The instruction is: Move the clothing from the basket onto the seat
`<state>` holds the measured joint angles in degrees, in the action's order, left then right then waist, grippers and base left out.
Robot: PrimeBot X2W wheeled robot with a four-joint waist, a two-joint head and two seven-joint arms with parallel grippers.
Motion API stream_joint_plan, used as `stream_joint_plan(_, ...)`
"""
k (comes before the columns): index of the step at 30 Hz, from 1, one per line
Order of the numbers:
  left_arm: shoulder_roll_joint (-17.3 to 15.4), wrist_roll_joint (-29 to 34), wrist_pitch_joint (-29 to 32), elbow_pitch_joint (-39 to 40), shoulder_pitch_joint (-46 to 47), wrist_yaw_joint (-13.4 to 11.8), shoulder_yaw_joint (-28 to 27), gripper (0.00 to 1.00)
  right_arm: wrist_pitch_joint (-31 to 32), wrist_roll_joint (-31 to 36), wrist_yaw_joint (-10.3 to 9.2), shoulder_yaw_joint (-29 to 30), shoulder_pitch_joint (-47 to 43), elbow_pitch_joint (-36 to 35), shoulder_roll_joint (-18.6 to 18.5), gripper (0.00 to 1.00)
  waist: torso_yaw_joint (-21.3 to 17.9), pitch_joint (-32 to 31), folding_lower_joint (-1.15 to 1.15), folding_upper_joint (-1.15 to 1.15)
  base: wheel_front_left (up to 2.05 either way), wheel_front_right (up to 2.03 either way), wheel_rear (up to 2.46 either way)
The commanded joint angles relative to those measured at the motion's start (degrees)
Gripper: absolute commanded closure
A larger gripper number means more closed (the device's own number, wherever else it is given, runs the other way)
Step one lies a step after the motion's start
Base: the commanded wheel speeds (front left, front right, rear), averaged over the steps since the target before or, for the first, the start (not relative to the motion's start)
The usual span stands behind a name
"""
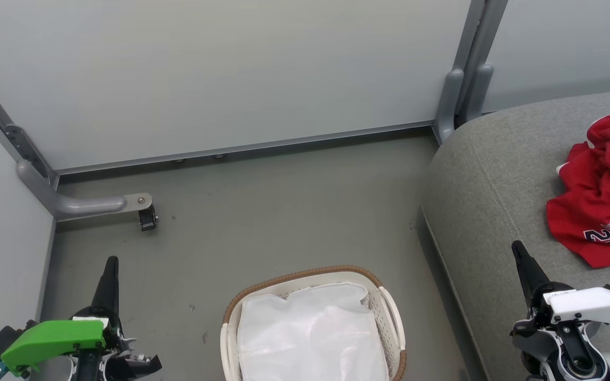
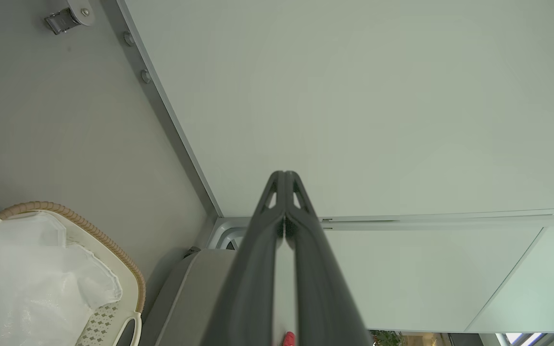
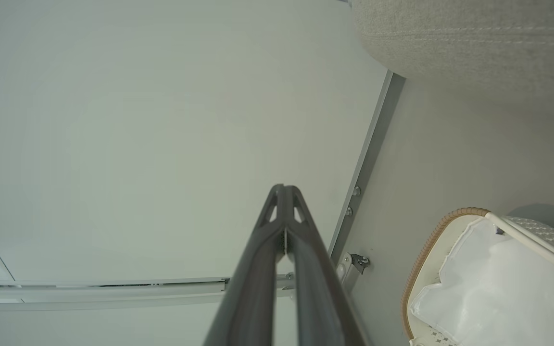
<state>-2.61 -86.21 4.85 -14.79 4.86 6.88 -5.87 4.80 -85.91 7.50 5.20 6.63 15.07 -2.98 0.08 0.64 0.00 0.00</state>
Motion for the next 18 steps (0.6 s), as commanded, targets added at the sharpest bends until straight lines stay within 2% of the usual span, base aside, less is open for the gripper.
stream_joint_plan(1,-0.4,-1.2,0.3,0.5,1.4,0.3,-0.4,1.0,0.4,-1.3,-0.01,0.4,-0.5,-0.5,-0.1,1.0,0.0,0.0,0.0,0.0,0.0,0.0,0.0)
stream_joint_plan(18,-0.5,-6.3,1.9,0.8,1.7,0.8,-0.8,1.0,1.9,-6.6,-0.01,1.5,-0.7,-1.2,0.0,1.0,-0.1,-0.5,0.0,0.0,0.0,0.0,0.0)
